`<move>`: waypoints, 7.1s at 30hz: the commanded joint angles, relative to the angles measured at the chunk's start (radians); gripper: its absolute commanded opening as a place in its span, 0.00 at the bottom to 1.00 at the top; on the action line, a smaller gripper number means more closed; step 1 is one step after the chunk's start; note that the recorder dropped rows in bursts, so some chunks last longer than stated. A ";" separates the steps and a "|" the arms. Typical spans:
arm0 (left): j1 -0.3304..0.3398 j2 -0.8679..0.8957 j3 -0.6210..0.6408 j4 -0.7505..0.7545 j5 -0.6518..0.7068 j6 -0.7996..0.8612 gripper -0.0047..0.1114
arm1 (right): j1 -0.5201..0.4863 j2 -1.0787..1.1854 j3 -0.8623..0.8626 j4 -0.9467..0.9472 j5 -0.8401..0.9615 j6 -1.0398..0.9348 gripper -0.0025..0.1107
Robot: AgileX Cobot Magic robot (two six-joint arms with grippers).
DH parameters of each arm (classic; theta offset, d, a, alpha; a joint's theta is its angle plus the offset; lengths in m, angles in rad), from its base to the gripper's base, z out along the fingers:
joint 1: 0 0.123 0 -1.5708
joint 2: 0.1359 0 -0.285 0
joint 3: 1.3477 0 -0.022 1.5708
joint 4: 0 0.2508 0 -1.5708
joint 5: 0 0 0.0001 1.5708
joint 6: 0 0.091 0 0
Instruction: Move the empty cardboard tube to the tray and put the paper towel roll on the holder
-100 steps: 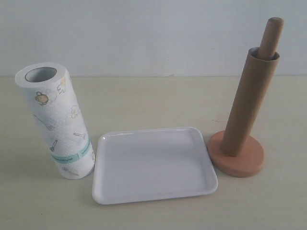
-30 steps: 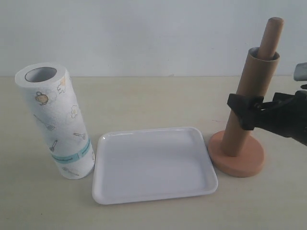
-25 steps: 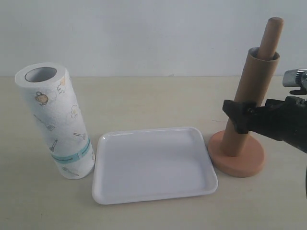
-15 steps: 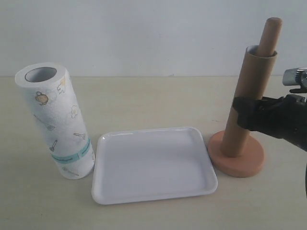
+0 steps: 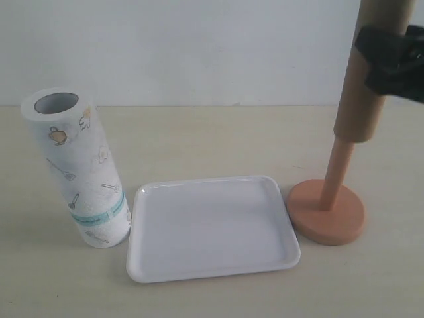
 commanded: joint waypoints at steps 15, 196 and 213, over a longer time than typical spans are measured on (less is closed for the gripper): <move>0.005 -0.003 0.003 -0.009 -0.003 0.001 0.08 | -0.001 -0.220 -0.320 -0.203 0.125 0.142 0.02; 0.005 -0.003 0.003 -0.009 -0.003 0.003 0.08 | 0.631 0.618 -0.441 -1.360 0.788 0.651 0.68; 0.005 -0.003 0.003 -0.009 -0.003 0.003 0.08 | 0.631 0.157 -0.432 -1.360 0.756 1.070 0.56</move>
